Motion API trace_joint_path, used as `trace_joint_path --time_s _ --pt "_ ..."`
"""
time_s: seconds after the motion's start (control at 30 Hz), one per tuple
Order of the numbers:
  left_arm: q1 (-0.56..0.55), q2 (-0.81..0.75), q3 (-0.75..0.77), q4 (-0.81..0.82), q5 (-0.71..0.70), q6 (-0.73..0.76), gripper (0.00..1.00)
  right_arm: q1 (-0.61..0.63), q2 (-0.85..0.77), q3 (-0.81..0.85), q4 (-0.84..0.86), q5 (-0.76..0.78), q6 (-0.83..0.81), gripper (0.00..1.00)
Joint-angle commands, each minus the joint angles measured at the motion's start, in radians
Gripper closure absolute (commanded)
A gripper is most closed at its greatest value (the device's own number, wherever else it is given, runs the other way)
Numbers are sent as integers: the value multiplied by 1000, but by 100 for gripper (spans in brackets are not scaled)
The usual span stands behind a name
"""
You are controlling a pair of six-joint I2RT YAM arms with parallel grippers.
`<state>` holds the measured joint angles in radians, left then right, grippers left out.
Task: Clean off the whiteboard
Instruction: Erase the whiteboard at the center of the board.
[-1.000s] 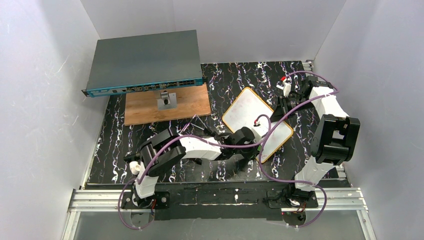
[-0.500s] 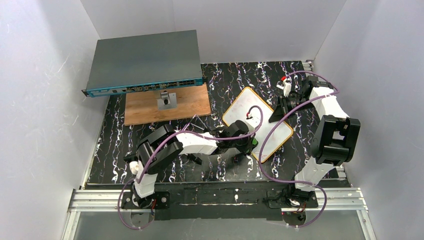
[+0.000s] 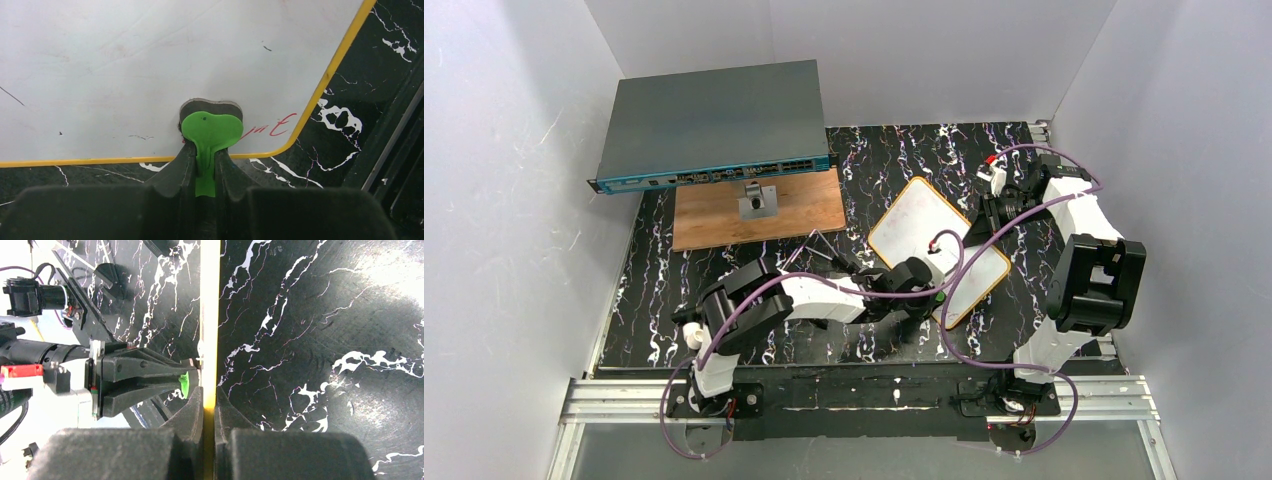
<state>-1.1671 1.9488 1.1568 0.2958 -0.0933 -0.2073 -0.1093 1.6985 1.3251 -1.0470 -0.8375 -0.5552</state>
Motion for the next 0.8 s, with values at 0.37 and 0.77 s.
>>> trace_joint_path --time_s 0.37,0.77 --pt "7 -37 -3 -29 -26 -12 100 20 -44 -20 37 -74 -24 99" --pt "-6 35 18 -66 -96 -87 100 20 -51 -21 40 -97 -11 99"
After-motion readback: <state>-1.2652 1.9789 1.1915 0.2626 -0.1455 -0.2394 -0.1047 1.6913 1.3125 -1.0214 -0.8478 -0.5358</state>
